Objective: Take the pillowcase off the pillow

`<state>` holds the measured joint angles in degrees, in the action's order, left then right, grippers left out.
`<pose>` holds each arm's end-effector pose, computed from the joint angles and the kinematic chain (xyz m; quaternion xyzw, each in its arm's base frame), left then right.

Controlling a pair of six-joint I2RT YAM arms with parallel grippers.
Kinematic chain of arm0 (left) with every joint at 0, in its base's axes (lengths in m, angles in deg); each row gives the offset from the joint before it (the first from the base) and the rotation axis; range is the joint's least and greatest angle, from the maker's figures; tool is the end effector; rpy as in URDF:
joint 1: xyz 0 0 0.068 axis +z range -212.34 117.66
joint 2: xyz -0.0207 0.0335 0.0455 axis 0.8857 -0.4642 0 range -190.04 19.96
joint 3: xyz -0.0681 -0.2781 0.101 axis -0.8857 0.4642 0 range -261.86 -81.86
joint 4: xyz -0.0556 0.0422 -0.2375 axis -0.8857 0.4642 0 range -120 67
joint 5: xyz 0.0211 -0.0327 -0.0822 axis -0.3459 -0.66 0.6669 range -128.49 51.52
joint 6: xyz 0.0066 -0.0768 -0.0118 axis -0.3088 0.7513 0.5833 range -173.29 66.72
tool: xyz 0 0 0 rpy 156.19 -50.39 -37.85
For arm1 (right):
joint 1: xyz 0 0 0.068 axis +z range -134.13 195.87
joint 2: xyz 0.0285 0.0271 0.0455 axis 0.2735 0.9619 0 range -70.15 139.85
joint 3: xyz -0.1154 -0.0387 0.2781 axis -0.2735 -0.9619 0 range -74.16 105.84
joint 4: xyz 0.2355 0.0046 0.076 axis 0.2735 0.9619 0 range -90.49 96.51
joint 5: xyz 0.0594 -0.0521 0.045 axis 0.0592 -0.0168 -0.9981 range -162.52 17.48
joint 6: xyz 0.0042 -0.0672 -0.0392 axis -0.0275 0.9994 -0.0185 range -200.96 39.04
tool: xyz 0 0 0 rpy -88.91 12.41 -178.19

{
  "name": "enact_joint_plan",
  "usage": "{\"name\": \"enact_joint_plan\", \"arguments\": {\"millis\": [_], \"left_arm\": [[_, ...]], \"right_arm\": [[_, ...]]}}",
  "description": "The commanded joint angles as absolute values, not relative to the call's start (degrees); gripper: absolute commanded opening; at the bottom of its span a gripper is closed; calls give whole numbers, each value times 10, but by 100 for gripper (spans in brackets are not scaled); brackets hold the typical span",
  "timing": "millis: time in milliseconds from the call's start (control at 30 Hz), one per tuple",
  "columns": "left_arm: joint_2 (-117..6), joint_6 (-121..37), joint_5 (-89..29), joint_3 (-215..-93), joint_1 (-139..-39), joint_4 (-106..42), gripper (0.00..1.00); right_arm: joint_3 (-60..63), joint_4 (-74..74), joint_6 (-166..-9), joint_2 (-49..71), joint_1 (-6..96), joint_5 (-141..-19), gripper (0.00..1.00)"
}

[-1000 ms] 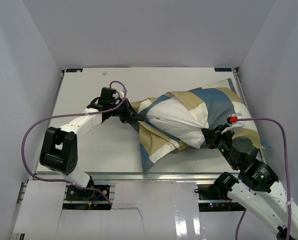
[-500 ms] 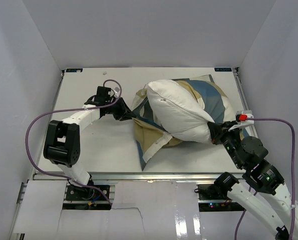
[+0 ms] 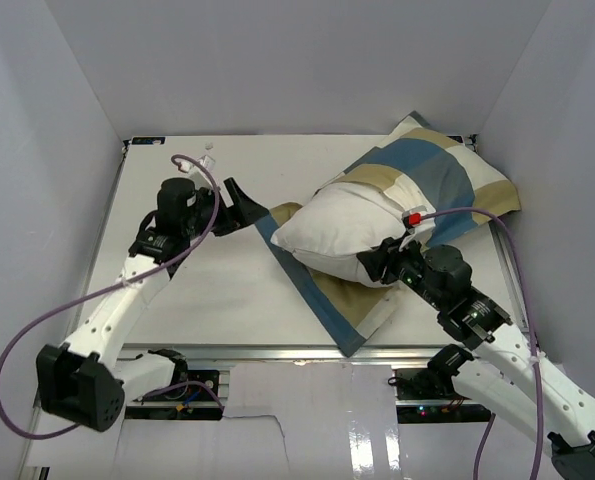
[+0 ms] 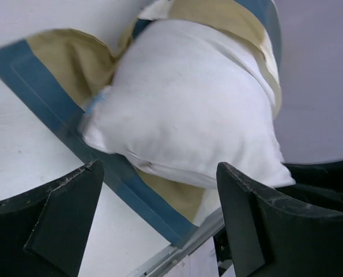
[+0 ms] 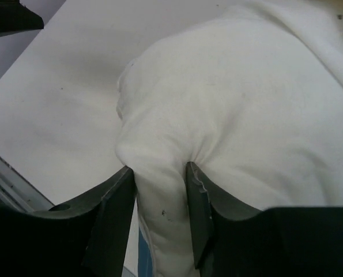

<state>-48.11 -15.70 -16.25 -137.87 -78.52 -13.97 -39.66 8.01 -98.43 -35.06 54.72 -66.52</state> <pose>0.2493 -0.0986 0.3345 -0.0588 0.8453 -0.3757 0.3753 0.1190 0.0869 0.3190 -0.1075 0.7529 0.2707 0.5901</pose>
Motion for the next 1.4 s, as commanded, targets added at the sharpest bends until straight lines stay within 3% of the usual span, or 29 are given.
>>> {"name": "enact_joint_plan", "arguments": {"millis": [0,100,200,233,300,500,833,1067,1133,1167,1200,1233,1300,1333,1367], "left_arm": [[-407,-137,-203,-1330,-835,-143,90],[-385,-117,-252,-1285,-907,-159,91],[-387,-93,-270,-1250,-954,-188,92],[-399,-91,-278,-1247,-976,-194,94],[-416,-86,-304,-1249,-997,-195,95],[-451,-50,-376,-1242,-1072,-209,98],[-537,25,-452,-1220,-1135,-368,98],[-659,37,-517,-1303,-1184,-380,98],[-677,50,-547,-1303,-1185,-382,89],[-676,50,-553,-1300,-1184,-386,79],[-665,50,-559,-1295,-1185,-390,67],[-656,50,-573,-1292,-1185,-391,40],[-636,39,-589,-1288,-1183,-391,23],[-610,34,-600,-1288,-1184,-389,0],[-597,27,-608,-1291,-1181,-375,0]], "right_arm": [[-397,-28,-1007,-319,548,-744,46],[-390,-54,-1010,-268,563,-775,54],[-353,-38,-993,-213,591,-816,67],[-323,-23,-978,-204,606,-810,76],[-299,30,-968,-194,615,-783,82],[-256,124,-946,-265,617,-651,86],[-250,187,-948,-325,617,-490,90],[-268,191,-936,-319,617,-435,92],[-273,191,-928,-319,617,-433,92],[-276,195,-924,-320,616,-428,91],[-283,198,-923,-323,616,-421,90],[-289,202,-927,-332,616,-415,90],[-313,203,-935,-354,616,-409,89],[-320,203,-947,-361,616,-408,89],[-326,204,-955,-368,616,-411,89]]}}
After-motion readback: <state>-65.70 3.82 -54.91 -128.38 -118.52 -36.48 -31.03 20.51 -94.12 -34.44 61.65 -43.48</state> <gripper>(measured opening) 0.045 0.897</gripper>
